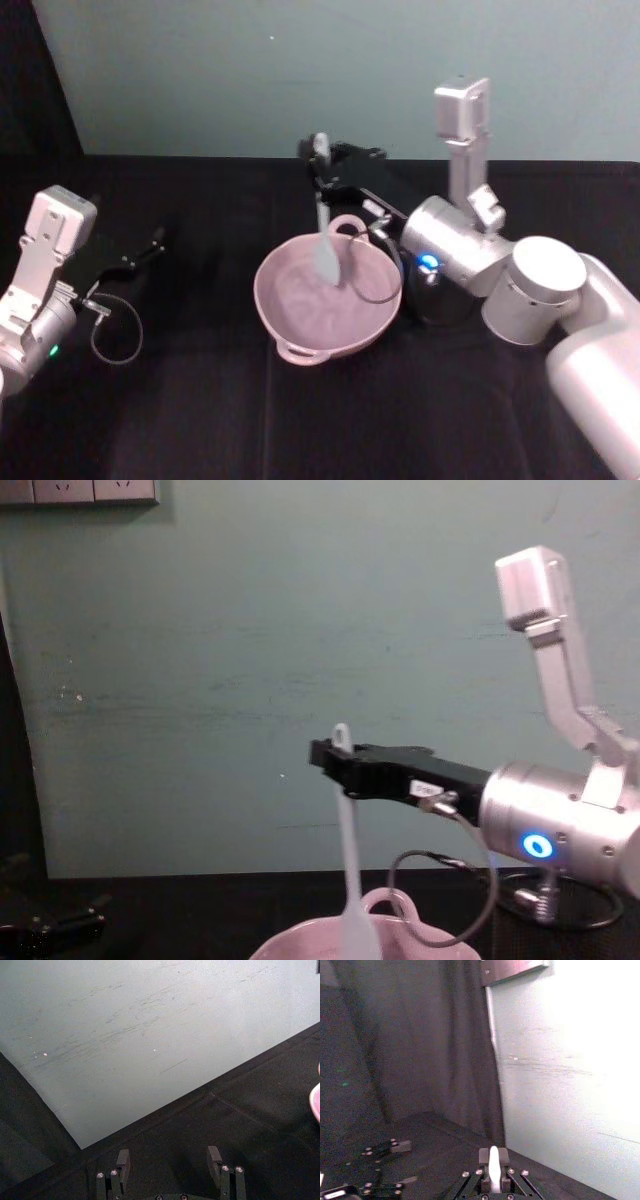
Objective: Use the one hand to pick up the spoon and stir the clear water in the bowl.
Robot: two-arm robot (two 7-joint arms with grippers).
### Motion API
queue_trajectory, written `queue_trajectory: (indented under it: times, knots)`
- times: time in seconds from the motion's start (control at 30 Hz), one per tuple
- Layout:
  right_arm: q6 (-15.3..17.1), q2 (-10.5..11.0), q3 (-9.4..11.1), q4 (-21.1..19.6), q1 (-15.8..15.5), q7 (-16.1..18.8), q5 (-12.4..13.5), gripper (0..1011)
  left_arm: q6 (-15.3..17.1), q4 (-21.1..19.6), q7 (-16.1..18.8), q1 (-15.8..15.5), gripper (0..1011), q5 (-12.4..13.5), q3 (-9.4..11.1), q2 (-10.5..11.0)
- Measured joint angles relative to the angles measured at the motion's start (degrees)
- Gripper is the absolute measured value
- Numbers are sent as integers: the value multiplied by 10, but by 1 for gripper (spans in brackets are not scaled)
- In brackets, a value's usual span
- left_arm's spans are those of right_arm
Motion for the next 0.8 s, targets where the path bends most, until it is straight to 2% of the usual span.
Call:
queue_trajectory:
  times: [0.23,0.47,0.63,0.8]
  knots:
    - [16,26,24,-39,-27,-19,2,111,0,0,0,0,1011,0,0,0]
    - [36,45,26,-82,-52,-25,-3,111,0,0,0,0,1011,0,0,0]
    - [54,52,12,-120,-75,-24,-10,111,0,0,0,0,1011,0,0,0]
    - [59,43,-12,-130,-76,-15,-17,111,0,0,0,0,1011,0,0,0]
